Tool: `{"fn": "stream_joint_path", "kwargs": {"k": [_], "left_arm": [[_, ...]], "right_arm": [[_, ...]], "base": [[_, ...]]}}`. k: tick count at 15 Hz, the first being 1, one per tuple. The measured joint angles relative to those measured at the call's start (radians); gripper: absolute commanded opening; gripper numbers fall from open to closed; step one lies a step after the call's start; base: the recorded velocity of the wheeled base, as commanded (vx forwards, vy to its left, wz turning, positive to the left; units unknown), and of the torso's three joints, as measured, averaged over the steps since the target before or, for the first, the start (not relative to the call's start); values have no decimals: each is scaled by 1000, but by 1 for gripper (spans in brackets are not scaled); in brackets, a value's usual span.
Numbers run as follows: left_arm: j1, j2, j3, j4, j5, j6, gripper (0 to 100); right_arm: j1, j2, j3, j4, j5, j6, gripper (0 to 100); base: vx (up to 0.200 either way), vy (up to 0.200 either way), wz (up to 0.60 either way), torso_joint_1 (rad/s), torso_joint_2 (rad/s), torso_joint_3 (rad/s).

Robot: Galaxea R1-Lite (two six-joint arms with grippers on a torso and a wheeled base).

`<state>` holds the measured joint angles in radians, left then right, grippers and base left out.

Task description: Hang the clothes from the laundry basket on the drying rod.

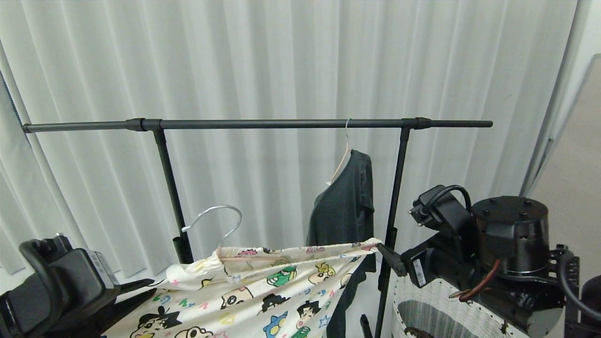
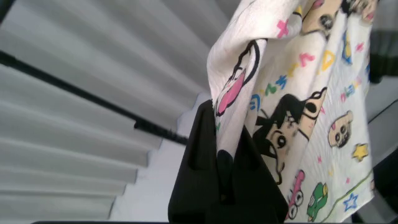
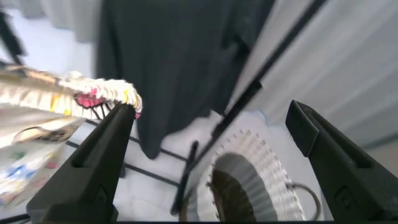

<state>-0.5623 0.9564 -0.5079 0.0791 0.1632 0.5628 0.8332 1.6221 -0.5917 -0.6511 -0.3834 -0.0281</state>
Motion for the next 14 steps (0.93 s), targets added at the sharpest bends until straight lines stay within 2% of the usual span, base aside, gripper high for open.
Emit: {"fn": "stream_joint_path", "kwargs": {"k": [2,5,6,10,14], "left_arm": [[3,22,5,-36,8,-16,0],[-10,47,21,-86,0,-88,0],[-30,50,23,-90,-2,-107,0],[-180,42,39,-94,-25,-127,0],[-332,38,43,-108,-41,-125,0]], "right_arm": [[82,-47,5,24,45,1,100],[219,-120,13,57,237,-7,100],[238,-136,9,84,260,-27,100],[248,-159,-62,229,366,-129,100],[253,-150,-125,349,534,-251,100]], "base": [[0,0,0,0,0,0],[0,0,0,0,0,0],[0,0,0,0,0,0],[0,0,0,0,0,0],[0,0,0,0,0,0]]}}
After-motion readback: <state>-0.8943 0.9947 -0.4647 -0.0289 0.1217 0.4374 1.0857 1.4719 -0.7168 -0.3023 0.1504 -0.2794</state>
